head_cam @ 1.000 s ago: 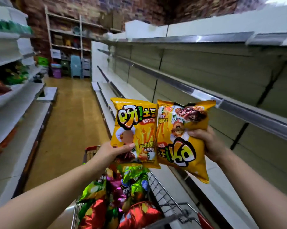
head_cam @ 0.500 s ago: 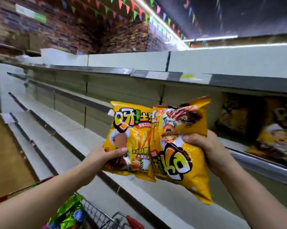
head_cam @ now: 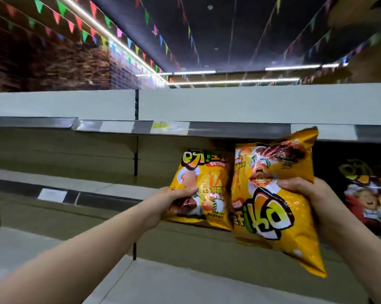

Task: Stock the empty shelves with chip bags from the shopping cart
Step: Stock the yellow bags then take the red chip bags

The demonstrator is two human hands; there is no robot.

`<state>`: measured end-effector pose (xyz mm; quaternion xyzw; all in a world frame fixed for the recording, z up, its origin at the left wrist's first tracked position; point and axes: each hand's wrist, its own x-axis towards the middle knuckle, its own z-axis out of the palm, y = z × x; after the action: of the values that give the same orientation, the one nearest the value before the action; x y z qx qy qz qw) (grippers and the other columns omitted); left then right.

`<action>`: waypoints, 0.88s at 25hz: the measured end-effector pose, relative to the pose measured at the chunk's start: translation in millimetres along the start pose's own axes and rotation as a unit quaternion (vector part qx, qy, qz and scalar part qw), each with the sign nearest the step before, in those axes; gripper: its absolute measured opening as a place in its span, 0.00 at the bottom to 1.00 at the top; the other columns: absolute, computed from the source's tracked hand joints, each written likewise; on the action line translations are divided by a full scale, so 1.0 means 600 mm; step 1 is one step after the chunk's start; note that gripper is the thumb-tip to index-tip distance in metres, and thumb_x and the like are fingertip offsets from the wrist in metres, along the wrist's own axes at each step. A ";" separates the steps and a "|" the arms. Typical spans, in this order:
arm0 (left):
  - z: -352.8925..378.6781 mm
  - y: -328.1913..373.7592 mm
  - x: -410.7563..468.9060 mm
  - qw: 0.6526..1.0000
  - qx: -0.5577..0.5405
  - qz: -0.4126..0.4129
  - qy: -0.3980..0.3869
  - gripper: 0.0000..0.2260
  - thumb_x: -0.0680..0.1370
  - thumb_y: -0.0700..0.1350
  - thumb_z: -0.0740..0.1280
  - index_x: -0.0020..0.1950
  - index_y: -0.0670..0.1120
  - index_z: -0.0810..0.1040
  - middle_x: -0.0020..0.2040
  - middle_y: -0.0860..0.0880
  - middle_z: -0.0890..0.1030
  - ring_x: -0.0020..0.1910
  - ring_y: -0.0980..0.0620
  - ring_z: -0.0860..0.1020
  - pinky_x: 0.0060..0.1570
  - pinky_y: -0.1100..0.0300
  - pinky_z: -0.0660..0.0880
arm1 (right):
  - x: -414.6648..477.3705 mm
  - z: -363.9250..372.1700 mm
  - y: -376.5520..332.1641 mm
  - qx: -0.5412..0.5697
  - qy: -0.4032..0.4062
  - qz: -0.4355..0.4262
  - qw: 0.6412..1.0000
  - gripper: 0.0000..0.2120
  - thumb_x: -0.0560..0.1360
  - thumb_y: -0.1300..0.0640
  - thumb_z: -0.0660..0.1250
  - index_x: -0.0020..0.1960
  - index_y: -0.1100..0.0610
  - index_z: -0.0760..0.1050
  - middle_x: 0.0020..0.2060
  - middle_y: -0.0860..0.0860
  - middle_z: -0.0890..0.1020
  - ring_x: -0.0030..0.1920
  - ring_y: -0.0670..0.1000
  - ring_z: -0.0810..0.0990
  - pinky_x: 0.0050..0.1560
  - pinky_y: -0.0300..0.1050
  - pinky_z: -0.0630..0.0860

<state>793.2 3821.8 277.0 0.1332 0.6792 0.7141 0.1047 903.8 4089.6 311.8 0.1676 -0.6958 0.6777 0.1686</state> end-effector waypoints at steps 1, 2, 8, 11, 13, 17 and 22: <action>0.004 0.008 0.032 1.000 -0.007 -0.018 -0.008 0.27 0.59 0.50 0.80 0.54 0.40 0.81 0.50 0.42 0.84 0.48 0.45 0.83 0.55 0.51 0.78 | 0.003 -0.009 -0.001 -0.011 0.021 0.003 1.000 0.30 0.49 0.52 0.74 0.50 0.60 0.79 0.41 0.60 0.85 0.37 0.60 0.84 0.33 0.49 0.81; 0.005 0.016 0.063 0.999 -0.013 -0.032 -0.013 0.31 0.57 0.51 0.81 0.55 0.40 0.81 0.51 0.41 0.84 0.51 0.43 0.82 0.58 0.49 0.76 | 0.006 -0.016 -0.003 -0.019 0.040 0.000 0.999 0.31 0.48 0.50 0.73 0.50 0.60 0.79 0.40 0.60 0.85 0.36 0.60 0.84 0.32 0.48 0.81; 0.018 0.039 0.210 0.998 0.036 -0.030 -0.045 0.12 0.72 0.46 0.72 0.51 0.40 0.78 0.45 0.42 0.84 0.43 0.46 0.82 0.51 0.53 0.78 | 0.010 -0.028 -0.004 -0.049 0.059 0.008 0.997 0.39 0.38 0.46 0.79 0.48 0.59 0.81 0.41 0.61 0.84 0.38 0.61 0.84 0.32 0.48 0.81; 0.028 0.023 0.260 0.995 0.033 -0.040 -0.082 0.14 0.73 0.45 0.71 0.54 0.38 0.78 0.47 0.39 0.83 0.45 0.44 0.83 0.52 0.52 0.79 | 0.016 -0.025 0.004 -0.020 0.047 0.027 0.998 0.37 0.36 0.44 0.81 0.43 0.58 0.83 0.41 0.62 0.84 0.37 0.61 0.84 0.32 0.48 0.80; 0.033 0.014 0.282 0.994 0.027 -0.043 -0.100 0.19 0.71 0.45 0.73 0.57 0.37 0.77 0.49 0.39 0.83 0.48 0.43 0.83 0.53 0.52 0.79 | 0.019 -0.021 0.009 0.002 0.035 0.035 0.999 0.37 0.36 0.44 0.81 0.42 0.59 0.83 0.39 0.63 0.84 0.35 0.60 0.84 0.30 0.47 0.79; 0.060 0.012 0.297 0.992 0.035 -0.014 -0.122 0.10 0.75 0.42 0.69 0.55 0.42 0.77 0.42 0.45 0.85 0.40 0.49 0.83 0.46 0.57 0.80 | 0.025 -0.017 0.023 0.019 0.014 0.049 0.999 0.41 0.41 0.45 0.81 0.50 0.64 0.79 0.43 0.64 0.83 0.39 0.61 0.84 0.33 0.48 0.80; 0.085 0.016 0.305 0.992 0.096 -0.046 -0.069 0.15 0.74 0.43 0.71 0.59 0.39 0.76 0.44 0.42 0.84 0.41 0.47 0.83 0.45 0.56 0.81 | 0.036 -0.014 0.038 0.065 0.009 0.064 0.996 0.39 0.41 0.46 0.81 0.49 0.61 0.80 0.42 0.62 0.83 0.39 0.59 0.84 0.35 0.48 0.79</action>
<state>638.1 3929.7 297.5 0.1602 0.7411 0.6294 0.1705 874.0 4098.2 301.7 0.1275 -0.6579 0.7325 0.1197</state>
